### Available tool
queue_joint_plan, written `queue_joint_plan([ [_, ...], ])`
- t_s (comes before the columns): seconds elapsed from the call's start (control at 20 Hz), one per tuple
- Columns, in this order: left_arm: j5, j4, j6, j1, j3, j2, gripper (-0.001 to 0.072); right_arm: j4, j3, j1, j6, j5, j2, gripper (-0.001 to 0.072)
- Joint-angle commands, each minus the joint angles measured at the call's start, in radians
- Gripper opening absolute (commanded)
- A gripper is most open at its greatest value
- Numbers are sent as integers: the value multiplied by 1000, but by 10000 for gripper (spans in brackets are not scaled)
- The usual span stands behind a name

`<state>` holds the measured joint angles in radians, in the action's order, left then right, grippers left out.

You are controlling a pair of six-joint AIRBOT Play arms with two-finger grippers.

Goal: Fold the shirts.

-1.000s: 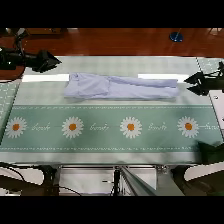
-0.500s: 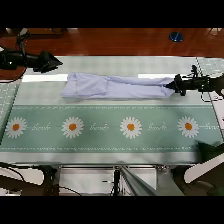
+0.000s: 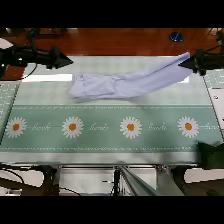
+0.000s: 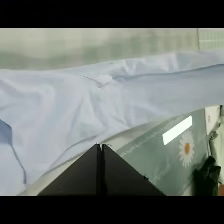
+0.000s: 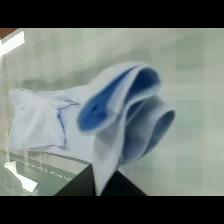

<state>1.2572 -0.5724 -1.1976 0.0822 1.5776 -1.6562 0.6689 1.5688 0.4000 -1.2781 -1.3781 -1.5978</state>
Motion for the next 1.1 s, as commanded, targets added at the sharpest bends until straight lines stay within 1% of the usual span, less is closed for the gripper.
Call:
queue_joint_plan([
  [0.0,4,34,-31,-159,0,2,23,79,8,10,-30,-95,141,21],
  [0.1,-19,34,-32,-273,0,0,23,79,8,17,-32,-104,200,21],
  [0.2,-72,34,-40,-387,0,-5,23,86,8,21,-35,-121,250,21],
  [0.35,-232,34,-93,-537,0,-23,23,131,8,23,-35,-203,302,21],
  [0.45,-329,35,-155,-607,0,-43,23,152,8,23,-35,-211,333,21],
  [0.5,-361,35,-183,-629,0,-56,23,153,8,23,-35,-211,347,21],
  [0.6,-384,36,-213,-663,0,-90,23,153,8,23,-40,-216,379,21],
  [0.8,-388,88,-210,-696,0,-157,23,152,8,23,-46,-228,431,21],
  [1.05,-434,147,-198,-729,0,-233,23,149,8,23,-65,-291,437,21],
])
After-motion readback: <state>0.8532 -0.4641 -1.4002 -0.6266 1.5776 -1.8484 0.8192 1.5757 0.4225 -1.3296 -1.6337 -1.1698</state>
